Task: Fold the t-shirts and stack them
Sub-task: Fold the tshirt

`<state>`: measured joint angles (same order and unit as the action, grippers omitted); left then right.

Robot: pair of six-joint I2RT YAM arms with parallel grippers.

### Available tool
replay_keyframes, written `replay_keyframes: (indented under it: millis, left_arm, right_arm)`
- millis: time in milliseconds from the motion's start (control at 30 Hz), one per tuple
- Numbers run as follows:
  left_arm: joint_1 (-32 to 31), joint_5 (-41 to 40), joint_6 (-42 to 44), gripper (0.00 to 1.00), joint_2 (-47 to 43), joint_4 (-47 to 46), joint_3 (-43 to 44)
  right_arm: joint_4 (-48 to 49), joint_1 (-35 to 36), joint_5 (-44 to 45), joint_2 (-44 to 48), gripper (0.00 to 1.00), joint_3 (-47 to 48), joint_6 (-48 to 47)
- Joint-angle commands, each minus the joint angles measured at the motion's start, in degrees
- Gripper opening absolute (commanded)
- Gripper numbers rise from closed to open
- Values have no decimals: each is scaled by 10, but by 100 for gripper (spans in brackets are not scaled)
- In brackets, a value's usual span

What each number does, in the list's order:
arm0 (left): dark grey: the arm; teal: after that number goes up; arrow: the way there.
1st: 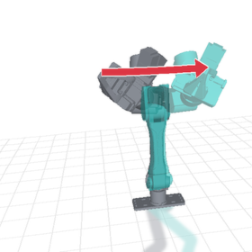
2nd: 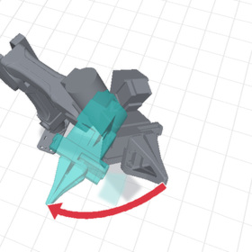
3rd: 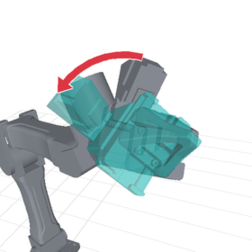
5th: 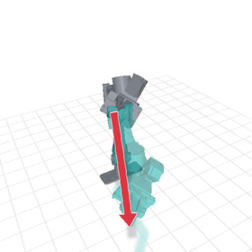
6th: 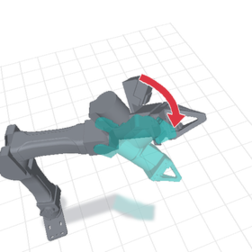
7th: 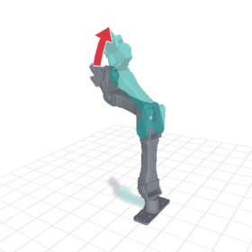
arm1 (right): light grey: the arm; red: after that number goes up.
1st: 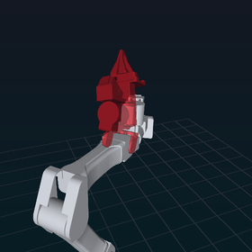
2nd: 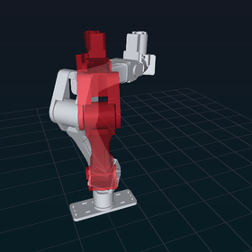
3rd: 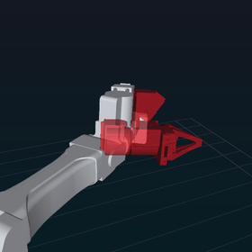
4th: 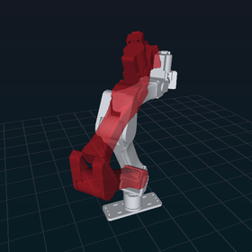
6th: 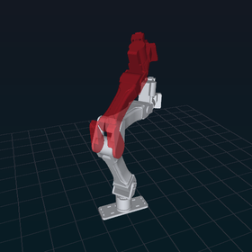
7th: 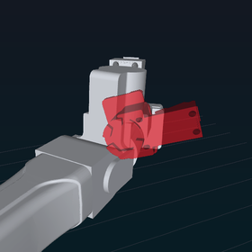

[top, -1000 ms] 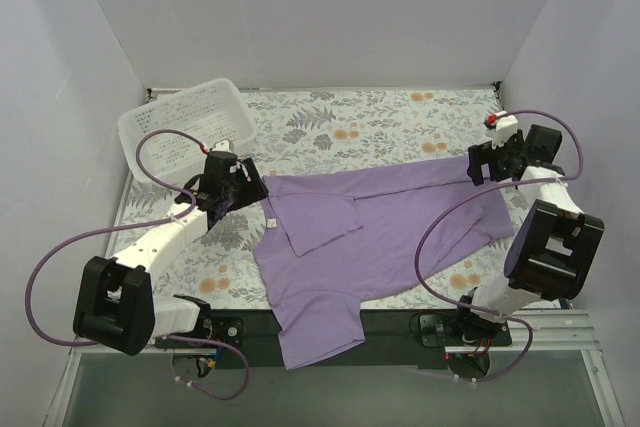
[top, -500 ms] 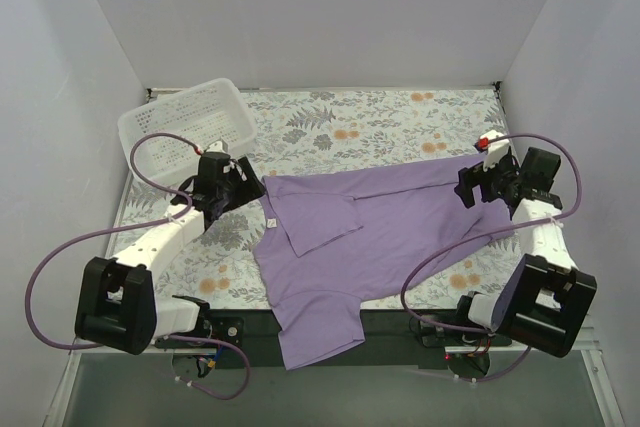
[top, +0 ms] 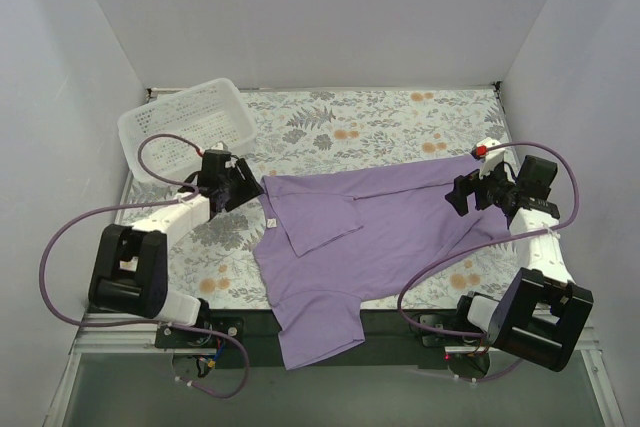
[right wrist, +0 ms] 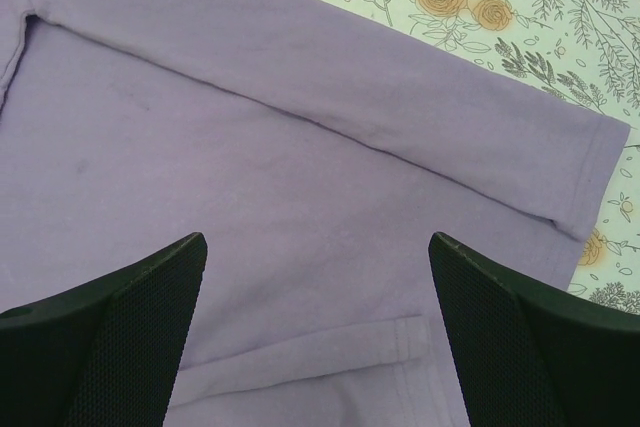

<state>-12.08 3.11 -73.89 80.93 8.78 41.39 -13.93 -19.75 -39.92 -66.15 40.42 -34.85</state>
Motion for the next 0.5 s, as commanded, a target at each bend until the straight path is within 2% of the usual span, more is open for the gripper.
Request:
replay_keyframes:
  millis: [0,233,467]
  left_arm:
    - [4,4,2,56,28,-18,40]
    - [4,14,14,50,112,-25,95]
    - [2,1,57,48,115,-35,113]
  right_arm:
    - [-6,1,-18,-6,98,-2,3]
    - [-7,0,-13,-13,98,-3,1]
    - [-6,1,-15,-20,98,-3,-1]
